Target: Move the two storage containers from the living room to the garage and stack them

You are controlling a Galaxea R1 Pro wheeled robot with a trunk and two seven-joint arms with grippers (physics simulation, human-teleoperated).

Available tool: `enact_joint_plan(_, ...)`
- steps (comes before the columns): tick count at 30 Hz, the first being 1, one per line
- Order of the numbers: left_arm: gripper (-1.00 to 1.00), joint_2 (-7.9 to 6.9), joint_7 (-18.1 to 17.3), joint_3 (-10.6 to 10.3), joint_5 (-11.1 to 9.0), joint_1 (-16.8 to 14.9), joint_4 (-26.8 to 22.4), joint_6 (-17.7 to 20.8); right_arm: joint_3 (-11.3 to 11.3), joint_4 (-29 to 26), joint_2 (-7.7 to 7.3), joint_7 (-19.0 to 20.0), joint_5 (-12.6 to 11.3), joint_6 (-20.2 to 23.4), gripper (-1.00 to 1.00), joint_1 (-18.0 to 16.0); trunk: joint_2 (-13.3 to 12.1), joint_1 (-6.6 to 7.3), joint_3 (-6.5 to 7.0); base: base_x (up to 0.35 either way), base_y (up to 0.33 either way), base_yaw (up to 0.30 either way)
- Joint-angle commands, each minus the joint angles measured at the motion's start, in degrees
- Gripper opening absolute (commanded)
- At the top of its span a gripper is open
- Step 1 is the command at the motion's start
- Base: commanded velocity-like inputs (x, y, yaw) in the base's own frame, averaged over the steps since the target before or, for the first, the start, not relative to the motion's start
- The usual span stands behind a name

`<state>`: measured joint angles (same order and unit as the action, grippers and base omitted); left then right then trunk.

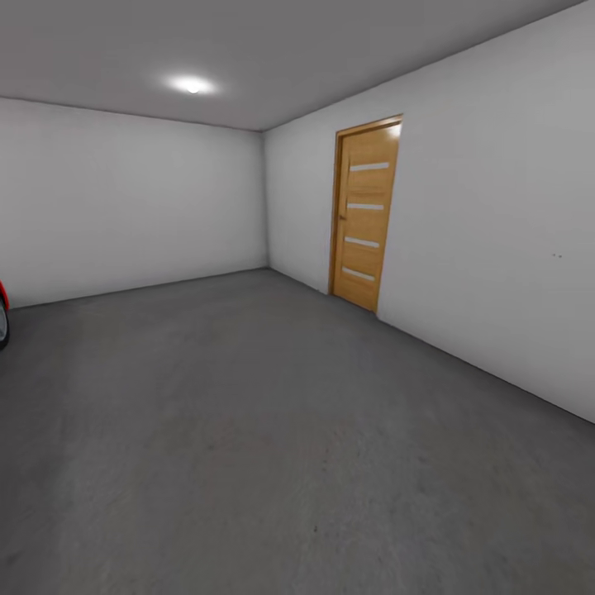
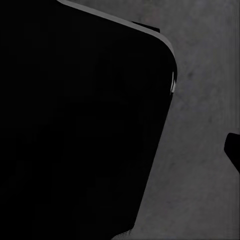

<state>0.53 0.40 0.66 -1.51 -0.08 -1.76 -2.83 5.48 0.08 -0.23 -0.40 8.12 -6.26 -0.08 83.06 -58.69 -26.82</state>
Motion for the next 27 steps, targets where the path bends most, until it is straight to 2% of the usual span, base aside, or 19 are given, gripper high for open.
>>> enact_joint_plan(1, 1.00, 0.02, 0.06, 0.05, -0.16, -0.01, 0.00, -0.15, 0.43, 0.01, 0.00, -0.04, 0.14, -0.15, 1.00, -0.01, 0.02, -0.03, -0.04, 0.324, 0.000, 0.000)
enact_joint_plan(27, 1.00, 0.09, 0.04, 0.05, -0.16, -0.01, 0.00, -0.07, 0.24, -0.01, -0.04, -0.02, 0.25, -0.05, 1.00, -0.01, 0.02, -0.03, -0.04, 0.324, 0.000, 0.000)
